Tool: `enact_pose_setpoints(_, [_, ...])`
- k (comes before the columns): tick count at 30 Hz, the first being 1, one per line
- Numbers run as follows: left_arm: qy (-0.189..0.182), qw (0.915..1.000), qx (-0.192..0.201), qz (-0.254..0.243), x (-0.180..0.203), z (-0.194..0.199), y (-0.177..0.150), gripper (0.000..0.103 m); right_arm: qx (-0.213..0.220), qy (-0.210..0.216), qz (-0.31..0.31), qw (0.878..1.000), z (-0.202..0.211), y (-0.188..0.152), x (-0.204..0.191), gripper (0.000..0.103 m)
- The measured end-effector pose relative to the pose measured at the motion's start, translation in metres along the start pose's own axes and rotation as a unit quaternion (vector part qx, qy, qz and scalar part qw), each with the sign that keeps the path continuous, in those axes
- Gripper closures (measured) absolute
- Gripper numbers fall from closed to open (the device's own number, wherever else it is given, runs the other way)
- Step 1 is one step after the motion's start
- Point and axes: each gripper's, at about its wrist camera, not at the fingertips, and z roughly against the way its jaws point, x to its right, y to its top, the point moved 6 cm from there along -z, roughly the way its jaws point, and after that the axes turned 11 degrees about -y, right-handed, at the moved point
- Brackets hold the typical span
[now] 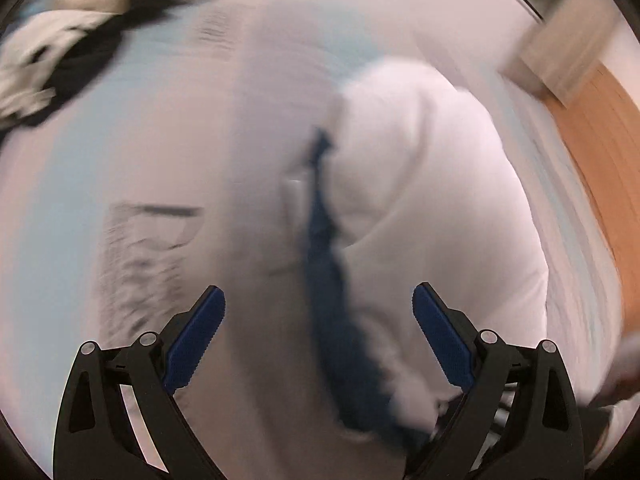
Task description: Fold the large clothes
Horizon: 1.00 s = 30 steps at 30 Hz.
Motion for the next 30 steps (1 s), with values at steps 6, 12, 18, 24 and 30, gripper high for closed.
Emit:
enact_pose_setpoints(6, [0.008, 0.9958, -0.062, -0.066, 0.015, -0.047, 0.019, 0.009, 0.035, -0.064, 0.041, 0.997, 0.017, -0.014, -0.010, 0.079])
enact_pose_setpoints(12, [0.026, 0.9960, -0.070, -0.049, 0.014, -0.050, 0.023, 0.007, 0.052, -0.064, 0.018, 0.996, 0.070, -0.032, 0.013, 0.021])
enact_pose_setpoints(18, [0.032, 0.9968, -0.067, -0.029, 0.007, -0.043, 0.017, 0.006, 0.030, -0.011, -0.093, 0.995, 0.106, -0.037, 0.105, 0.017])
enact_pose_setpoints(24, [0.020, 0.9967, -0.075, -0.021, 0.005, -0.047, 0.012, 0.006, -0.064, 0.008, -0.233, 0.970, 0.036, -0.050, 0.229, 0.017])
enact_pose_setpoints(30, [0.004, 0.9962, -0.087, 0.011, -0.007, -0.066, -0.002, 0.005, -0.097, 0.068, -0.309, 0.944, -0.015, -0.061, 0.243, 0.017])
